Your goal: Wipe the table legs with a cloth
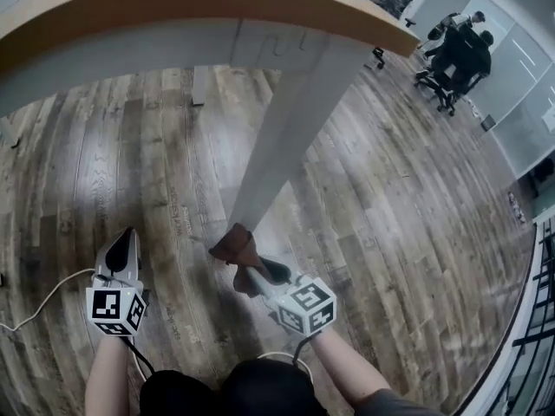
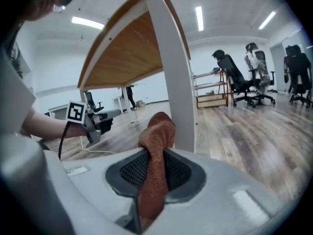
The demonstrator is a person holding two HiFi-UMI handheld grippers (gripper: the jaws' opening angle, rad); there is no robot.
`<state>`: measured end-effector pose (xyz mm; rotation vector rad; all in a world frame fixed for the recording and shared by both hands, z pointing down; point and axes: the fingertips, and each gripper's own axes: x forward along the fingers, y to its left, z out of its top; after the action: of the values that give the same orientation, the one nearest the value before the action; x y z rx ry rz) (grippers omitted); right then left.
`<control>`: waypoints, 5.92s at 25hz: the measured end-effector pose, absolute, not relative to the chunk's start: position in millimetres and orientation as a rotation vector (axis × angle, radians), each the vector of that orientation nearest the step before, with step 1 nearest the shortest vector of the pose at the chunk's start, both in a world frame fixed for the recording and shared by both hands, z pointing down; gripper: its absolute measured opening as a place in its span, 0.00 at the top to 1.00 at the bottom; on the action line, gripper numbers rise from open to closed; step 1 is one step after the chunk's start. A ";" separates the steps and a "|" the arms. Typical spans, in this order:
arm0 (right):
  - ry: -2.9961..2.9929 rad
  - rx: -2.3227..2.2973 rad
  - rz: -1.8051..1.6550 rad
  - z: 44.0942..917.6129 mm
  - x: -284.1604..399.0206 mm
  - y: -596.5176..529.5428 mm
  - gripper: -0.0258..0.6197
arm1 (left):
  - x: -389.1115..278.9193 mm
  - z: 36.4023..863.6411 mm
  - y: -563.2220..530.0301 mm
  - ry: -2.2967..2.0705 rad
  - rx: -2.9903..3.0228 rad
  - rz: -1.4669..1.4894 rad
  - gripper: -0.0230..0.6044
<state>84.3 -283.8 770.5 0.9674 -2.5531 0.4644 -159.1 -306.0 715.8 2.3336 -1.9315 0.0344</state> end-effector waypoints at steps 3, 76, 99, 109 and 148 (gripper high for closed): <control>-2.671 1.073 0.317 690.7 96.6 -290.9 0.86 | -150.8 668.3 -312.3 -1.935 2.428 0.036 0.93; -2.602 1.526 -0.073 557.9 168.5 -392.4 0.86 | -2.2 586.6 -368.5 -1.779 2.603 -0.177 0.93; -2.652 1.396 -0.038 610.9 136.2 -386.7 0.86 | -14.4 656.7 -369.6 -1.794 2.580 -0.094 0.93; -2.476 1.354 0.308 784.2 138.8 -378.1 0.86 | -29.0 772.7 -357.6 -1.759 2.342 0.049 0.93; -2.381 1.133 -0.993 483.4 105.2 -439.1 0.86 | -10.8 490.8 -392.1 -1.727 2.770 -0.076 0.93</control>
<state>105.2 -439.1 483.4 1.1334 -2.3814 -0.9927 -10.8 -392.1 490.8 2.7702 -1.7271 -0.0756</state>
